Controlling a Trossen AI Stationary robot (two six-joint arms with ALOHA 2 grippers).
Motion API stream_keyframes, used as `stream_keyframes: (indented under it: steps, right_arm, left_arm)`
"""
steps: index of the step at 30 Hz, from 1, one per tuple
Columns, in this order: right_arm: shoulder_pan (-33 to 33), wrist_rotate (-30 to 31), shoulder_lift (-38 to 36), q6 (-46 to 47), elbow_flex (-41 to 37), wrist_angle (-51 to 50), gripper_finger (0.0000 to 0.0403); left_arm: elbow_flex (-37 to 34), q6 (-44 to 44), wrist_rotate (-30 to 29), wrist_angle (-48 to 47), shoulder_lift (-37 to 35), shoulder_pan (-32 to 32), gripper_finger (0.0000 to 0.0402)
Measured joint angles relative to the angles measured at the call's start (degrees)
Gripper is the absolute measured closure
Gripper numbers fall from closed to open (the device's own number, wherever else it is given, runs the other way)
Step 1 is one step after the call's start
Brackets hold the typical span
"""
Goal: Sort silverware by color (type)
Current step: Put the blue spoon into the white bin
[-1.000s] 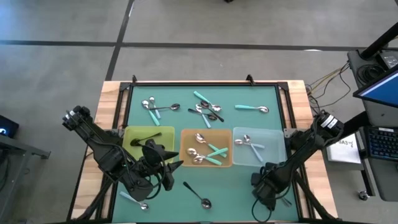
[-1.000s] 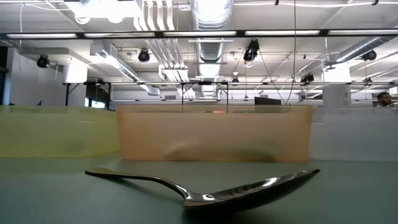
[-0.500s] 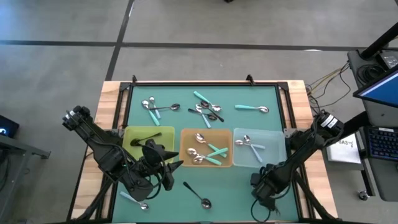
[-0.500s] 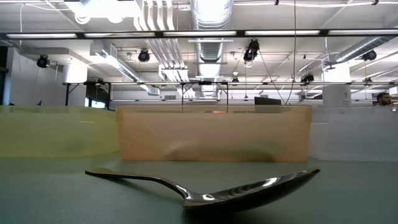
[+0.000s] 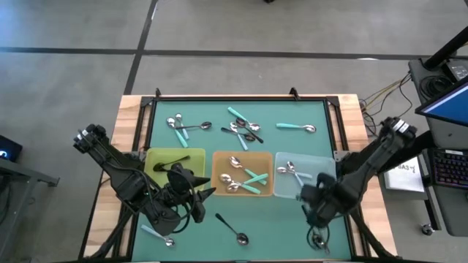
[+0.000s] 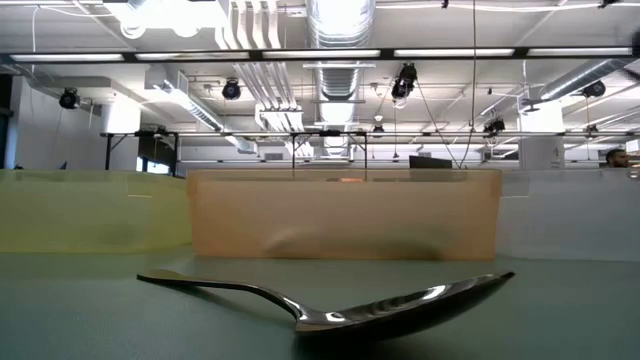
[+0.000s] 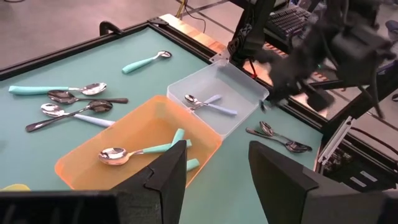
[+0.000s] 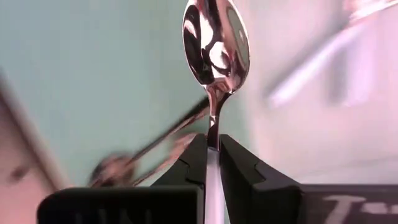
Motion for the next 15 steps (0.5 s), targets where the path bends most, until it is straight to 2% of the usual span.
stream_keyframes:
  steps: [5, 10, 15]
  right_arm:
    - [-5.5, 10.0, -3.3, -0.8, 0.2, -8.4, 0.0389]
    - [-13.1, 10.9, -3.9, -5.3, -2.6, -8.9, 0.0386]
    - [-17.5, 10.8, -3.1, -5.6, -3.7, -8.9, 0.0338]
  left_arm:
    - [0.0, 0.2, 0.0, 0.0, 0.0, 0.0, 0.0247]
    - [0.0, 0.9, 0.0, 0.0, 0.0, 0.0, 0.0247]
    - [0.0, 0.8, 0.1, 0.0, 0.0, 0.0, 0.0247]
